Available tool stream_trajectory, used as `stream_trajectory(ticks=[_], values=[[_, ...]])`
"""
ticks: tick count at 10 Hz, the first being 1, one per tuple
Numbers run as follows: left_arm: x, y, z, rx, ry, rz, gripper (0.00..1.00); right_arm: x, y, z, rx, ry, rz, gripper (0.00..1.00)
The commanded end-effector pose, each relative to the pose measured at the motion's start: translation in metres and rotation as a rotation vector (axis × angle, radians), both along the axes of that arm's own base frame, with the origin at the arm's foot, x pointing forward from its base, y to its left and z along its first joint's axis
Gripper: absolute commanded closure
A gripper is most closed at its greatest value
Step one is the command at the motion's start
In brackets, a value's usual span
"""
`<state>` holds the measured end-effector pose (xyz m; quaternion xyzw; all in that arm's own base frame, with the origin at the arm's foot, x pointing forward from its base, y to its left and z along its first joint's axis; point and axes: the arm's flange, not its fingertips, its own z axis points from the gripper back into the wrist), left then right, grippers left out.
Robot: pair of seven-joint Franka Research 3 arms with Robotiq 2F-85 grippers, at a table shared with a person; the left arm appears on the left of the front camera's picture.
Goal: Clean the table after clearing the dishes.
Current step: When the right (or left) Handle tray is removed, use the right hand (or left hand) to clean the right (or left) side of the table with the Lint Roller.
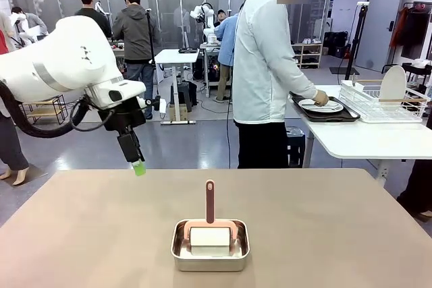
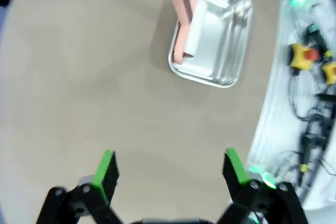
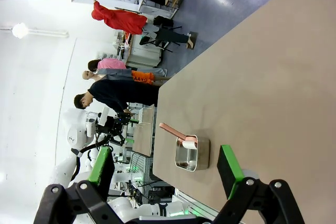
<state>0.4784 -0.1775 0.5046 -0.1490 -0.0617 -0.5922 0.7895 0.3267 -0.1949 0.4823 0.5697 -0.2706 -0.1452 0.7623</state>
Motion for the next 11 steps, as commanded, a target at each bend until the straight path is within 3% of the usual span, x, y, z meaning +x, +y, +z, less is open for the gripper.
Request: stream_trajectory(ticks=[1, 5, 6, 7, 11], values=[[-0.005, 0.011, 0.016, -0.015, -0.008, 0.020, 0.00, -0.001, 0.001, 0.002, 0.004, -0.006, 0.005, 0.00], [-0.001, 0.009, 0.012, -0.008, -0.018, 0.015, 0.00, -0.001, 0.001, 0.002, 0.004, -0.006, 0.005, 0.00], [0.003, 0.002, -0.002, -0.013, -0.062, -0.157, 0.00, -0.001, 0.001, 0.002, 0.004, -0.006, 0.005, 0.00], [0.010, -0.017, -0.011, -0.013, -0.074, -0.228, 0.00, -0.001, 0.001, 0.002, 0.004, -0.006, 0.005, 0.00], [0.036, -0.089, -0.037, 0.027, -0.030, -0.355, 0.00, -0.001, 0.001, 0.002, 0.004, -0.006, 0.005, 0.00]])
